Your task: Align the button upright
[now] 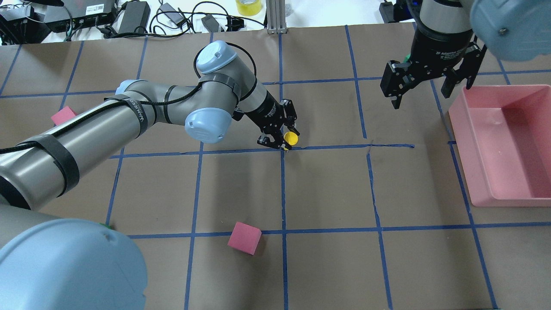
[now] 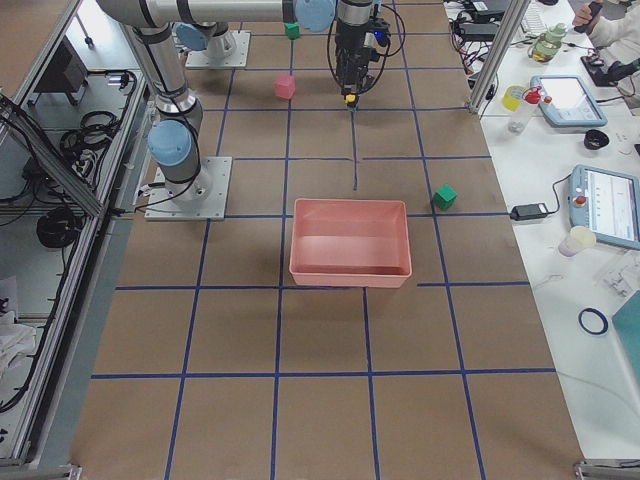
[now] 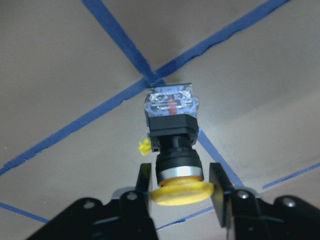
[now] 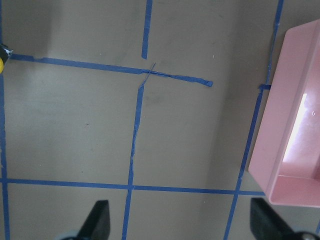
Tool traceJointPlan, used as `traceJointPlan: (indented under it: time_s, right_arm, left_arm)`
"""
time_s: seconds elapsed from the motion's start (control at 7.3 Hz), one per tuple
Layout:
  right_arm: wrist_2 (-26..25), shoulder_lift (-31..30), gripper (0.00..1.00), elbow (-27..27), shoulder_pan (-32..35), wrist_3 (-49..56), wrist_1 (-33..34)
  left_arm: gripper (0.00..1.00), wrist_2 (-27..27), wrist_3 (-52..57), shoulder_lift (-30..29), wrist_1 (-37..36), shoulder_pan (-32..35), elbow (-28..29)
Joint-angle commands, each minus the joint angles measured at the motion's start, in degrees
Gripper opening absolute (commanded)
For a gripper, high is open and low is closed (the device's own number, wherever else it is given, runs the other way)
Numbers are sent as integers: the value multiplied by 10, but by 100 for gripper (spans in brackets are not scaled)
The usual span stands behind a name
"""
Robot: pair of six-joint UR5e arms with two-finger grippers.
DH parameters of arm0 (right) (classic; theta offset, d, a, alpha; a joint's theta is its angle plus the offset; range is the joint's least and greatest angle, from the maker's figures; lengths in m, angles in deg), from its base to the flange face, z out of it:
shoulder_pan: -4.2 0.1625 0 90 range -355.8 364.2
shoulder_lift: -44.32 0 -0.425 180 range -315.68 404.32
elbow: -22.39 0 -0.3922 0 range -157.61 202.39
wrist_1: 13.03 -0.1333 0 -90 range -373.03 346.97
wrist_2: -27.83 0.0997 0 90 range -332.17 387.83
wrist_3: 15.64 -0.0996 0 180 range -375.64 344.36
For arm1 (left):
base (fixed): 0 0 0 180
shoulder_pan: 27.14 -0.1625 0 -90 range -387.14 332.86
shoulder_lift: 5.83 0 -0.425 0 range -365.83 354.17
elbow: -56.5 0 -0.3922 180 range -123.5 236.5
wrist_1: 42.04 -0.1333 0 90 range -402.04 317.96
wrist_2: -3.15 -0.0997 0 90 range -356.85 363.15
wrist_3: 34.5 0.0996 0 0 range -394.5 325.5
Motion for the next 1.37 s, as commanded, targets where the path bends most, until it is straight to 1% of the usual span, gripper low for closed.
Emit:
traceJointPlan:
  time_s: [0.0,0.27,0.41,0.68,0.82,1.1,1.23]
  right_arm:
    - [0,0,100,0,0,0,0]
    - [0,0,100,0,0,0,0]
    - [-1,0,100,0,0,0,0]
    - [0,0,100,0,0,0,0]
    - [0,0,100,-1,0,0,0]
    - [1,0,100,-5,0,-1,0]
    - [1,0,100,-6,0,-1,0]
  left_arm:
    - [100,-23,1,0,0,-2,-1]
    - [100,-25,5,2,1,-5,2]
    - [100,-26,8,14,0,-14,9]
    - [100,-49,102,49,10,-56,16]
    - [100,-58,178,70,24,-68,15]
    - [100,-163,383,110,61,-77,13]
    - [100,-197,466,126,67,-84,15]
